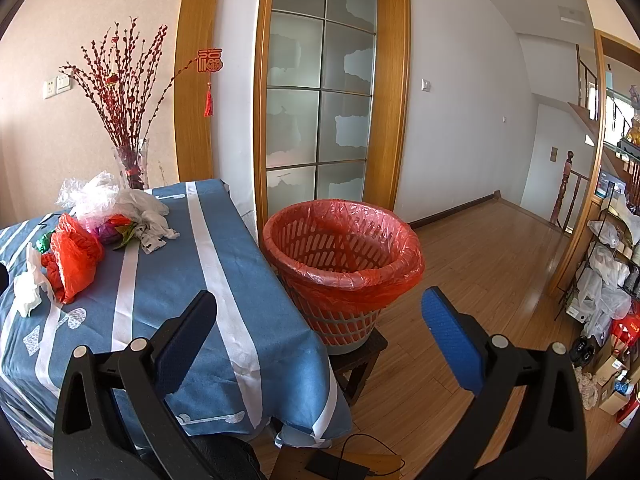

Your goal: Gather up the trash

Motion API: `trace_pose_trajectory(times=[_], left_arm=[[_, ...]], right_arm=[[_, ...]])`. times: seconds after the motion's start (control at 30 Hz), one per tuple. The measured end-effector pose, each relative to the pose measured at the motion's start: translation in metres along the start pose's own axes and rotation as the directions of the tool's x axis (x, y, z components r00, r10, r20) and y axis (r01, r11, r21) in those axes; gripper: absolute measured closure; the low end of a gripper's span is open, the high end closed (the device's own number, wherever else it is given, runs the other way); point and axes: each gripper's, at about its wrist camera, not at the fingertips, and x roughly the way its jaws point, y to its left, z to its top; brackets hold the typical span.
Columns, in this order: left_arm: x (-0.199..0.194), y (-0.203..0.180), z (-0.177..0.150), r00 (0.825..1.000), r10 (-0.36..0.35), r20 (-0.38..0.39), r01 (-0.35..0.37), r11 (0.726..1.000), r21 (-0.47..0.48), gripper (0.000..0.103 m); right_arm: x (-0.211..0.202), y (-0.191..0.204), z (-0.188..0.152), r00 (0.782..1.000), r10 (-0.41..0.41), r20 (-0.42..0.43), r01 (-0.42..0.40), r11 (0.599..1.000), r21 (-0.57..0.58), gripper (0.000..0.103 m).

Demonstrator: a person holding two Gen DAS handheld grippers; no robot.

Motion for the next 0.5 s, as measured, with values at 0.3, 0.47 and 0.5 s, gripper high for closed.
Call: trace_pose_trajectory(times=[0.3,0.47,0.5], left_arm=[[0.002,-0.0006,0.0007,1.0,0.0,-0.002,0.0,1.0,0.002,0.004],[0.002,-0.0005,0.0007,1.0,0.0,-0.003,0.0,1.0,0.002,0.004],[0.0021,-0.0006,0.0007,1.0,0.0,-0.004,0.0,1.0,0.002,0.004]], right_arm=[[-0.0002,-0.0002,-0.0001,1.0,0.0,0.0,0.0,1.0,0.0,0.002],[0.0,-0.0003,-0.0003,1.0,0.0,-0.001,0.0,1.0,0.0,0.002],[0.0,-0.0003,-0.0003,1.0,-0.001,0.0,0.001,1.0,0.0,0.002]])
